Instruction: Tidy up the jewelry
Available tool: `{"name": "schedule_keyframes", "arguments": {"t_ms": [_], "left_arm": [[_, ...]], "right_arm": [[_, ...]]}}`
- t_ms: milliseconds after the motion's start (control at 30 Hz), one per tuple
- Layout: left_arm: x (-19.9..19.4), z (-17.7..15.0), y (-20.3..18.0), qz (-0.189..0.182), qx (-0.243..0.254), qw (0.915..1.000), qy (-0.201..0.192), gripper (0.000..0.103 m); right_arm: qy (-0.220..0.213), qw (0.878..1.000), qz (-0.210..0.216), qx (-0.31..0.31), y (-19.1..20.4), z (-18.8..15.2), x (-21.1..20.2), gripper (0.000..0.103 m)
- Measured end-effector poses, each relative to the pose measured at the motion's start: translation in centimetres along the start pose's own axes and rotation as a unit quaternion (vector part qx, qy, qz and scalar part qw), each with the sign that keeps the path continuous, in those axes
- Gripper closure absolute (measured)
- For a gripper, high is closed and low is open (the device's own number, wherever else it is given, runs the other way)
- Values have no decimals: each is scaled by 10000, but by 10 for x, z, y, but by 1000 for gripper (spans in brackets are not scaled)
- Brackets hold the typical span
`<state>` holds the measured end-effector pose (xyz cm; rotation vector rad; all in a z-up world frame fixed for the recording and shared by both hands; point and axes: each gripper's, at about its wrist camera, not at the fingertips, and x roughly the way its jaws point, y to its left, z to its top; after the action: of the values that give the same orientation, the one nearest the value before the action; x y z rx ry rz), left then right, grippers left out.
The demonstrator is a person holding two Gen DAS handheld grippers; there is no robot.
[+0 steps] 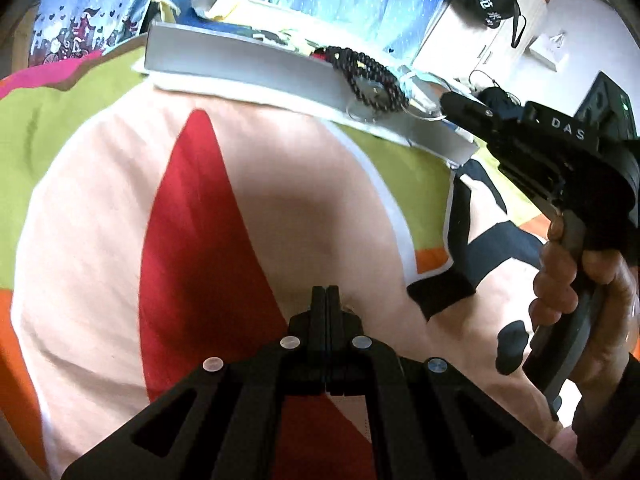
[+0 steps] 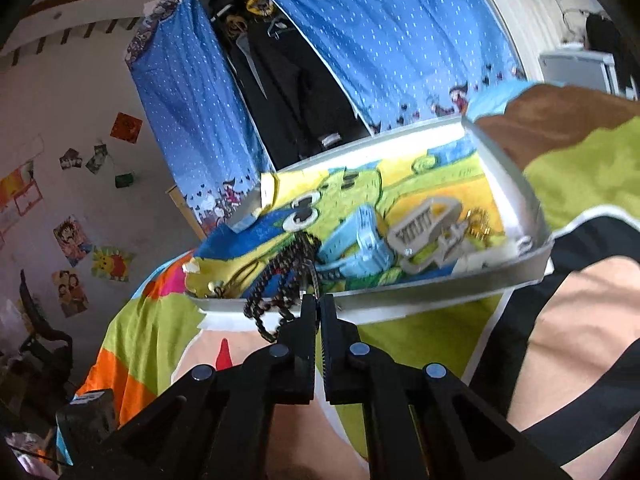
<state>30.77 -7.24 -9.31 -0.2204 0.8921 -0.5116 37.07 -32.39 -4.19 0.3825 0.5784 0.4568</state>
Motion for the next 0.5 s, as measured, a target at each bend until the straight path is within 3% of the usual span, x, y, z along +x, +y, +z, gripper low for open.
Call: {"name": "schedule_keyframes", "arguments": {"t_ms": [100,233,367,500], "left_arm": [[0,3,-7,-37,32,10000,56,103],[16,-4,-12,-215,56,9972,712,103],[31,-12,-14,-80,25,9950,998,103],[40,-11,-16,192,171,9948,983,103]], "right_arm": [[-73,10000,2,-40,1,3,-5,100],[-9,10000,46,10,-3,4,-5,100],[87,10000,40,-6,-3,2,-3,100],[115,9999,91,2,-3,2,0,100]]}}
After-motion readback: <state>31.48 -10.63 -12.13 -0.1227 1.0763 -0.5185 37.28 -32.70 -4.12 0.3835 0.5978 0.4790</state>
